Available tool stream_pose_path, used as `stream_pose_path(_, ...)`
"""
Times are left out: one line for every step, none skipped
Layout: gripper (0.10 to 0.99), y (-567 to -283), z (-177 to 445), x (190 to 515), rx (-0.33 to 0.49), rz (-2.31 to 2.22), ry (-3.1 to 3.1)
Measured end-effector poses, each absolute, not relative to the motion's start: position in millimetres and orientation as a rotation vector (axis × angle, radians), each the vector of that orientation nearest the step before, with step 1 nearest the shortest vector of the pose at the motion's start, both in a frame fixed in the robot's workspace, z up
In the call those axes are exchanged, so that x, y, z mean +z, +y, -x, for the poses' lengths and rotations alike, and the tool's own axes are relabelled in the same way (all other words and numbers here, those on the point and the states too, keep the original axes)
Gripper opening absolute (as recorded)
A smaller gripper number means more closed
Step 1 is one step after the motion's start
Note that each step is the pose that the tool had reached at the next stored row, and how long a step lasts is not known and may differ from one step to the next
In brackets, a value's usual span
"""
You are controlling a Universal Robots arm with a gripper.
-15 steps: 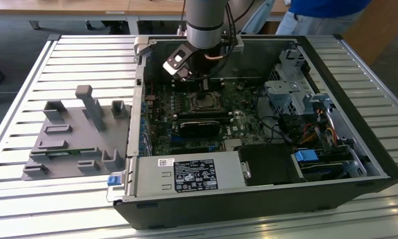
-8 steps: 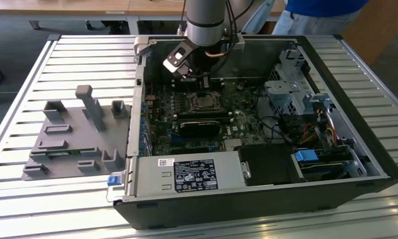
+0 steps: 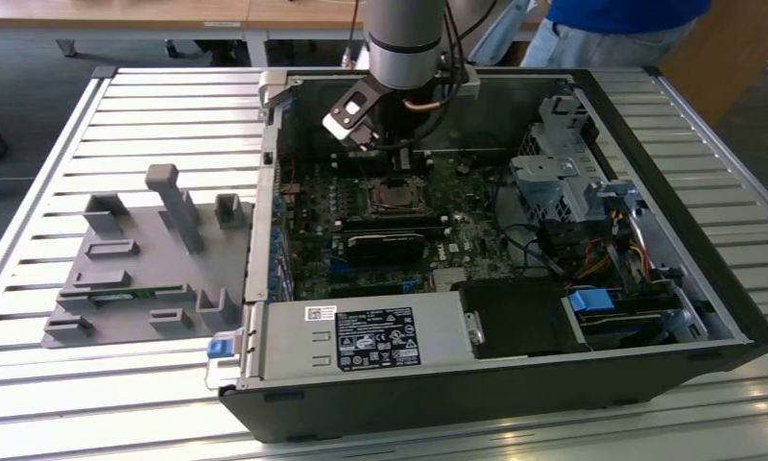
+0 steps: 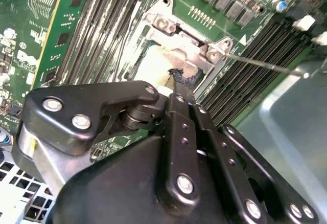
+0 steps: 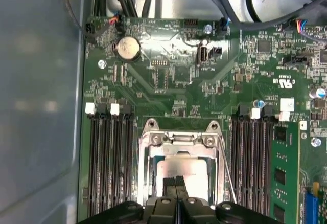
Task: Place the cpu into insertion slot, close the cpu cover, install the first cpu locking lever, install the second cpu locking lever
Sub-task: 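Close the cpu cover, then install the first cpu locking lever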
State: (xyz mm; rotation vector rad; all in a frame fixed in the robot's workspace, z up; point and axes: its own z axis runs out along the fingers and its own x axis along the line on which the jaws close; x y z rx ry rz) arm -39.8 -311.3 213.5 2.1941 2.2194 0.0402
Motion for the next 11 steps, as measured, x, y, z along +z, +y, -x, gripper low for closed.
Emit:
stream_pose_path(0.106,-311.3,39.4,213.5,0.040,-2.194,2.219)
stream_pose_path(0.106,-311.3,39.0,213.5,0.040,-2.194,2.219)
stream_pose_path(0.106,-311.3,38.5,213.5,0.040,-2.194,2.219)
stream_pose_path(0.106,-311.3,38.2,213.5,0.040,-2.194,2.219)
stream_pose_path(0.106,-311.3,37.9,213.5,0.040,-2.194,2.219)
stream_pose_path(0.106,-311.3,37.5,213.5,0.040,-2.194,2.219)
stream_pose_path(0.106,-311.3,37.1,213.5,0.040,-2.194,2.219)
stream_pose_path(0.106,-311.3,36.7,213.4,0.040,-2.194,2.219)
stream_pose_path(0.106,-311.3,36.5,213.5,0.040,-2.194,2.219)
stream_pose_path(0.106,-311.3,36.5,213.4,0.040,-2.194,2.219)
stream_pose_path(0.106,-311.3,36.5,213.5,0.040,-2.194,2.219)
